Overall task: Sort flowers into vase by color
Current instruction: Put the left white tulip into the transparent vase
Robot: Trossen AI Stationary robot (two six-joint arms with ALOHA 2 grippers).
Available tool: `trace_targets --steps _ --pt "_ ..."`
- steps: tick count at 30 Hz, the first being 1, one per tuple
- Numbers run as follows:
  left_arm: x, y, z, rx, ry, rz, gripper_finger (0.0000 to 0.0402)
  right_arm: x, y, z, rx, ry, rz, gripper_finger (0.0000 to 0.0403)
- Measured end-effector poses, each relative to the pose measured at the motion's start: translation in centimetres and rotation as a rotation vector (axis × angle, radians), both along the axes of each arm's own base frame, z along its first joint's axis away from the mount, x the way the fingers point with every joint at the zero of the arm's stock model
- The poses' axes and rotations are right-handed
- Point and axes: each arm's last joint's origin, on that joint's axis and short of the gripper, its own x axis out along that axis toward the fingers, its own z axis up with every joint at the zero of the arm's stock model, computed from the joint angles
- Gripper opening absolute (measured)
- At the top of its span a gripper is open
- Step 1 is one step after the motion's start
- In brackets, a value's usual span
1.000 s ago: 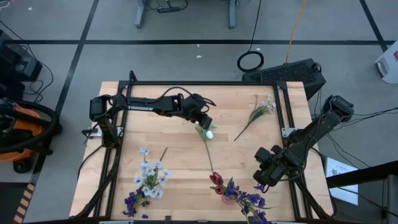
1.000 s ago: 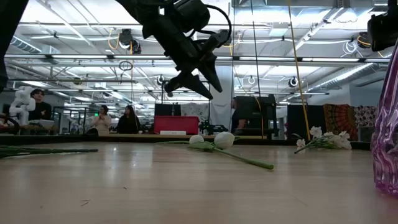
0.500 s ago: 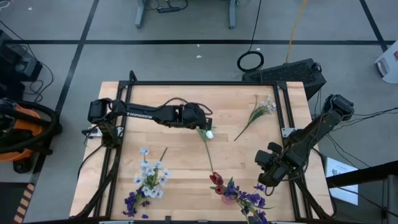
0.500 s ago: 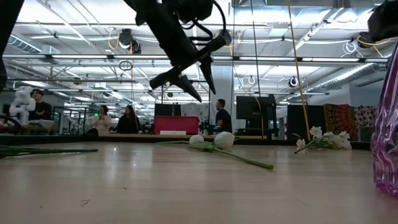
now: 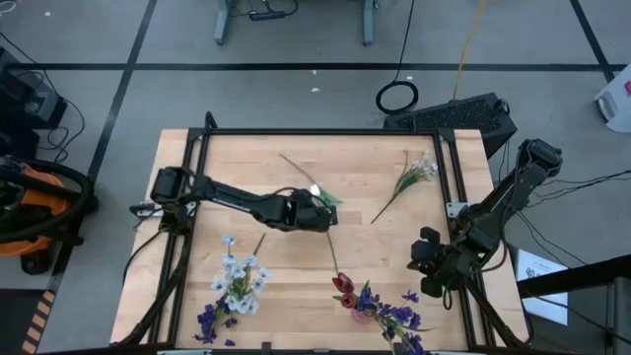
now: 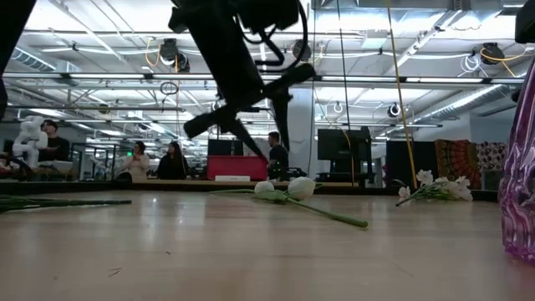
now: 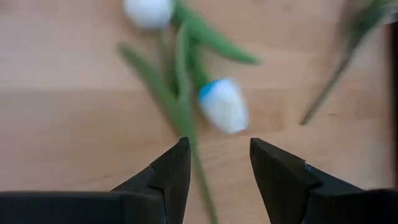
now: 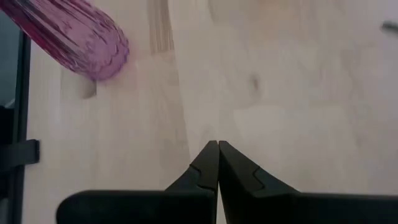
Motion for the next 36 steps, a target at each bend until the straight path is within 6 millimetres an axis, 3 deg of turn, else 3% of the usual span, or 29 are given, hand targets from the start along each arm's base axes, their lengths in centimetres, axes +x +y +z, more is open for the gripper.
trace_targets --steps 6,13,26,36 --pt "1.7 0.5 -0.3 -0.025 0.11 -0.001 0.0171 -0.2 -0.2 0.2 -0.033 -0.012 0.058 0.0" --pt "2.7 2.9 -1.0 -0.055 0.327 0.022 0.0171 -0.3 -0.2 0.3 -0.022 -0.001 0.081 0.0" --pt "3.3 5.1 -1.5 -0.074 0.308 0.006 0.0171 -0.2 -0.1 0.4 -0.009 -0.013 0.085 0.0" --pt "4.3 5.0 -4.9 -0.147 0.345 -0.032 0.0171 -0.1 -0.1 0.4 -0.015 -0.02 0.087 0.0"
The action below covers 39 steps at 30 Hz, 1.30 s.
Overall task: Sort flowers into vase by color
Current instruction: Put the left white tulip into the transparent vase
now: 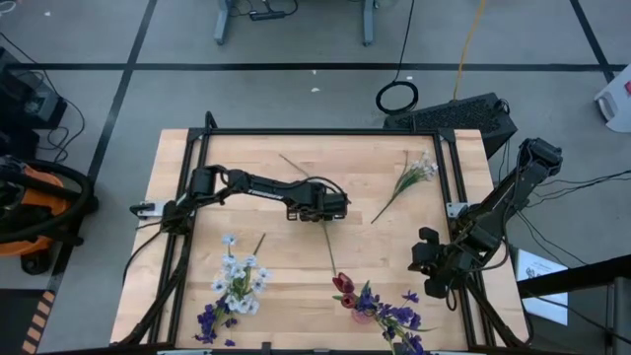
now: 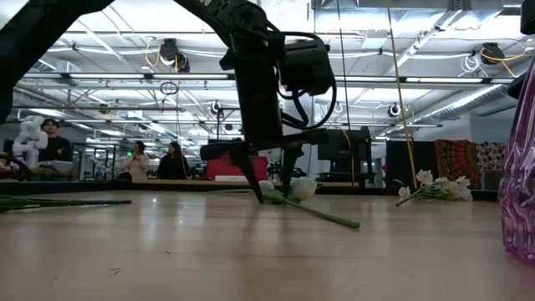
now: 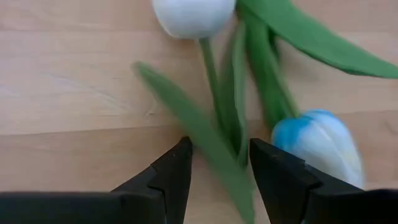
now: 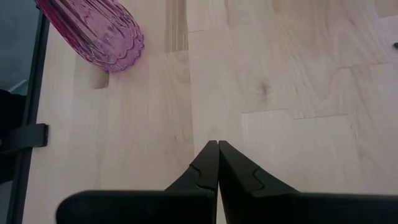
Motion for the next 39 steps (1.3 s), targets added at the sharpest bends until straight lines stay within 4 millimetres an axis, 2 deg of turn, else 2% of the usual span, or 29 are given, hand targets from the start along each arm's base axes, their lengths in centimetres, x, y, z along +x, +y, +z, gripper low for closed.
trace_targets --steps 5,10,13,18,22,24,28,31,35,39 --pt "0.0 -0.2 -0.3 0.002 0.014 -0.021 0.0171 0.0 0.0 0.0 -0.001 0.0 0.002 0.0" --pt "-0.2 -0.3 -0.5 -0.027 0.058 -0.192 0.0162 0.0 0.0 0.0 -0.004 -0.002 0.006 0.0" --pt "-0.7 -0.5 -0.6 -0.058 0.11 -0.234 0.0124 0.0 0.0 0.0 -0.006 -0.004 0.004 0.0" --pt "-1.2 -0.9 -0.1 -0.085 0.153 -0.337 0.0019 0.0 -0.1 0.0 -0.018 -0.017 -0.007 0.0" --pt "-1.9 -1.2 1.2 -0.111 0.159 -0.408 0.0014 0.0 -0.1 0.0 -0.041 -0.022 0.024 0.0" --pt "-2.4 -1.5 2.7 -0.101 0.149 -0.454 0.0011 0.1 -0.1 0.0 -0.031 -0.022 0.012 0.0" --pt "-3.3 -2.0 7.3 0.03 0.064 -0.544 0.0005 0.1 0.0 0.0 0.01 -0.017 -0.042 0.0" --pt "-4.2 -3.1 10.1 0.158 0.016 -0.616 0.0005 0.1 0.0 0.1 0.015 -0.018 -0.055 0.0" --pt "-5.8 -4.6 15.1 0.359 -0.109 -0.678 0.0004 0.2 -0.1 0.1 0.031 -0.033 -0.112 0.0" --pt "-7.8 -6.1 18.4 0.561 -0.186 -0.751 0.0004 0.3 -0.2 0.2 0.065 -0.063 -0.217 0.0"
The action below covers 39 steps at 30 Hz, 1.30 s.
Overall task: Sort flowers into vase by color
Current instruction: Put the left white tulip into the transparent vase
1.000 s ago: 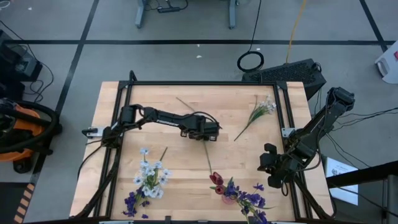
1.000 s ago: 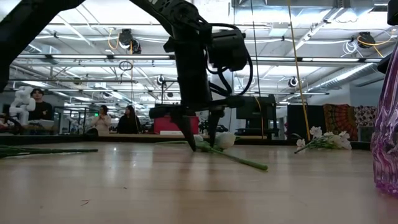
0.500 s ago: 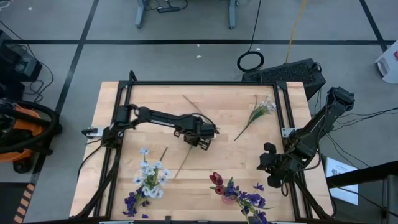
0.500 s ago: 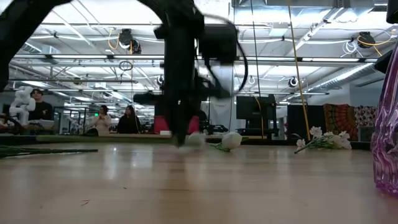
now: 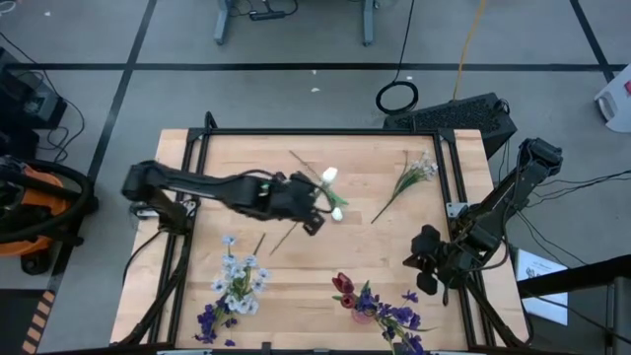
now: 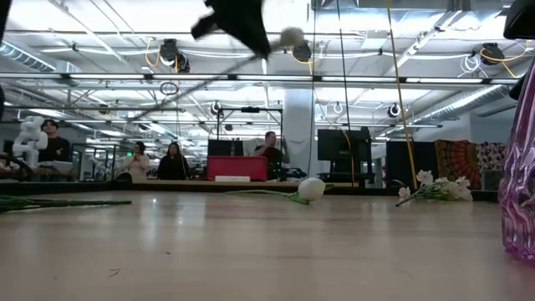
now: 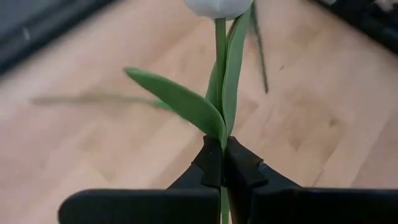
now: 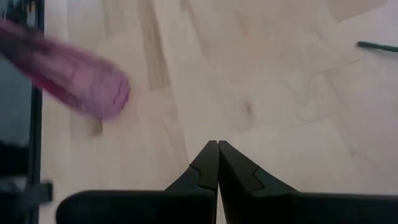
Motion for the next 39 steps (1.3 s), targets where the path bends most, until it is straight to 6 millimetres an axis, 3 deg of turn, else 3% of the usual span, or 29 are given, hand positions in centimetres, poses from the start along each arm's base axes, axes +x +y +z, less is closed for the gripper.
trace_targets --steps 3,7,13,18,21,25,39 --pt "-2.6 -0.3 1.5 0.07 -0.058 -0.029 0.0003 0.2 0.0 0.1 0.019 -0.041 -0.074 0.0" --pt "-6.4 0.0 1.9 0.101 -0.121 -0.064 0.0003 0.5 0.0 0.4 0.011 -0.106 -0.116 0.0" --pt "-14.0 1.0 2.3 0.095 -0.29 -0.085 0.0003 0.5 0.0 0.4 0.027 -0.115 -0.131 0.0" --pt "-20.6 1.2 3.9 0.072 -0.449 -0.19 0.0001 0.6 0.0 0.5 0.05 -0.138 -0.183 0.0" --pt "-23.3 0.9 5.0 0.038 -0.537 -0.276 0.0001 0.6 -0.1 0.5 0.051 -0.157 -0.213 0.0" --pt "-25.1 0.2 5.5 0.011 -0.591 -0.399 0.0 0.8 -0.3 0.6 0.061 -0.17 -0.251 0.0" --pt "-27.0 -3.8 6.4 0.004 -0.676 -0.801 0.0 1.6 -0.8 0.7 0.125 -0.193 -0.345 0.0"
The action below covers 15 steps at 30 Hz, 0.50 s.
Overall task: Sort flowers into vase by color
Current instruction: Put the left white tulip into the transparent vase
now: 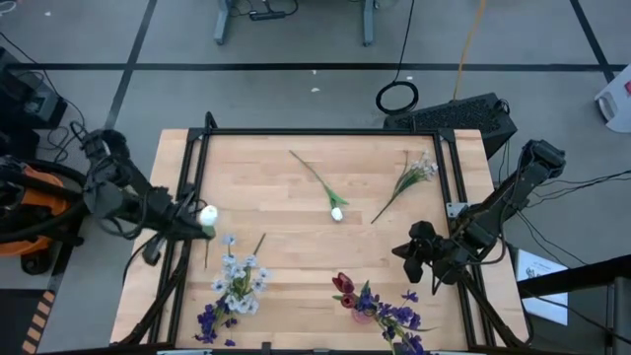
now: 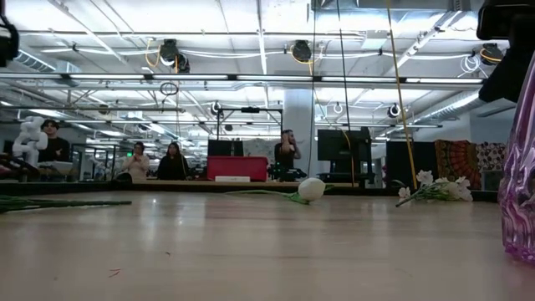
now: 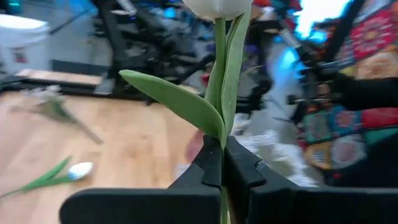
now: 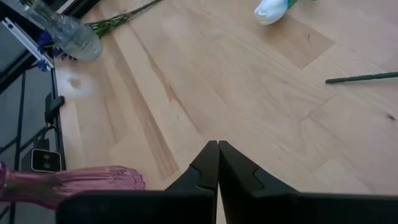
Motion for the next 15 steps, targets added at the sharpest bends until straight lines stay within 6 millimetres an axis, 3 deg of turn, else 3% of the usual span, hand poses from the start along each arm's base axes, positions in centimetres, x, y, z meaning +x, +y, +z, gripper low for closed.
trace_targets --steps 8,15 --pt "0.0 -3.6 1.0 0.051 -0.136 -0.092 0.0 0.5 -0.2 -0.2 0.016 -0.002 -0.041 0.0" --pt "0.4 -6.9 -0.1 0.146 -0.16 -0.018 0.0 1.4 0.4 -1.0 0.005 0.005 -0.044 0.0"
